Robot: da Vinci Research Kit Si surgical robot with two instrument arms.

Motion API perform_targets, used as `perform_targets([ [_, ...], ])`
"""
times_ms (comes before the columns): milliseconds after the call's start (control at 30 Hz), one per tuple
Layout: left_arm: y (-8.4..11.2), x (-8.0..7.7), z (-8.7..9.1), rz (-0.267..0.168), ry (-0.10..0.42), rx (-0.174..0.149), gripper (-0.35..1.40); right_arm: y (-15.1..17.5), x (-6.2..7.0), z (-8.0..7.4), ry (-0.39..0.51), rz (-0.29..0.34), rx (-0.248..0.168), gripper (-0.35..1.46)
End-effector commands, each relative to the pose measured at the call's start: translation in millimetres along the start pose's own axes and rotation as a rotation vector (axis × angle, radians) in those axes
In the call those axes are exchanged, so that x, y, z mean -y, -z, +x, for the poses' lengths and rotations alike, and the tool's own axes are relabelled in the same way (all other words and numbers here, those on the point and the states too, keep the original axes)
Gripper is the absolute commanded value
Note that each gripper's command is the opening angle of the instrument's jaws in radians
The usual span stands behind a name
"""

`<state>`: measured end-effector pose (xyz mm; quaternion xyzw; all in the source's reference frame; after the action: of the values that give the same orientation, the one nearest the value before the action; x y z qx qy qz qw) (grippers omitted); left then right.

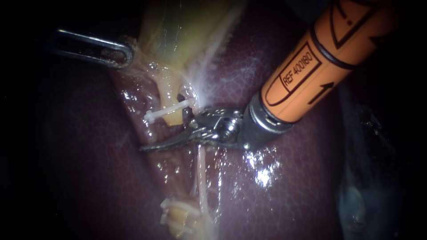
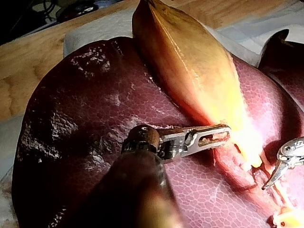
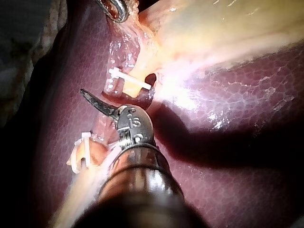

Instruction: Go back from the cut left tube

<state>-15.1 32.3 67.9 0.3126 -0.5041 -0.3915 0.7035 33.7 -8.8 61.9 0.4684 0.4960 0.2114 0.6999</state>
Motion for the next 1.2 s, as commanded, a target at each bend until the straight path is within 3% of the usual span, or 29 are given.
perform_targets([
  [33,0.0,-0.1,0.0,0.0,0.0,-0.001,-0.35,0.0,0.0,0.0,0.0,0.0,0.0,-0.35],
  [133,0.0,-0.1,0.0,0.001,-0.001,-0.001,-0.35,0.0,0.1,-0.1,-0.005,0.016,0.008,-0.35],
  [167,0.0,-0.1,0.0,0.001,-0.001,-0.001,-0.35,0.0,0.1,-0.1,-0.005,0.016,0.008,-0.23],
  [200,0.0,-0.1,0.0,0.002,-0.001,-0.001,-0.35,-0.2,0.1,-0.2,-0.01,0.016,0.009,0.34],
  [233,0.0,-0.1,0.0,0.002,-0.001,-0.001,-0.35,-0.2,0.1,-0.2,0.002,0.016,0.009,0.72],
  [300,0.0,-0.2,0.0,0.003,-0.001,-0.001,-0.35,-0.6,0.0,-0.3,0.009,0.015,0.009,1.16],
  [333,0.0,-0.2,0.0,0.003,-0.001,-0.002,-0.35,-0.6,0.0,-0.4,0.01,0.014,0.01,1.21],
  [433,0.0,-0.3,0.0,0.004,-0.002,-0.002,-0.35,-0.9,-0.1,-0.6,0.023,0.013,0.01,1.3],
  [667,0.1,-0.3,0.0,0.007,-0.002,-0.003,-0.35,-0.1,1.1,-1.2,0.137,-0.009,0.004,1.23],
  [800,0.1,-0.3,0.0,0.009,-0.003,-0.004,-0.35,1.3,2.9,-1.5,0.252,-0.163,0.031,1.3],
  [967,0.1,-0.3,0.0,0.01,-0.003,-0.004,-0.35,4.0,6.4,-1.8,0.416,-0.424,0.12,1.38],
  [1067,0.1,-0.3,0.0,0.01,-0.003,-0.005,-0.35,6.3,8.5,-1.2,0.481,-0.515,0.155,1.4],
  [1200,0.1,-0.3,0.0,0.01,-0.004,-0.005,-0.35,9.8,10.5,0.0,0.531,-0.579,0.191,1.4],
])
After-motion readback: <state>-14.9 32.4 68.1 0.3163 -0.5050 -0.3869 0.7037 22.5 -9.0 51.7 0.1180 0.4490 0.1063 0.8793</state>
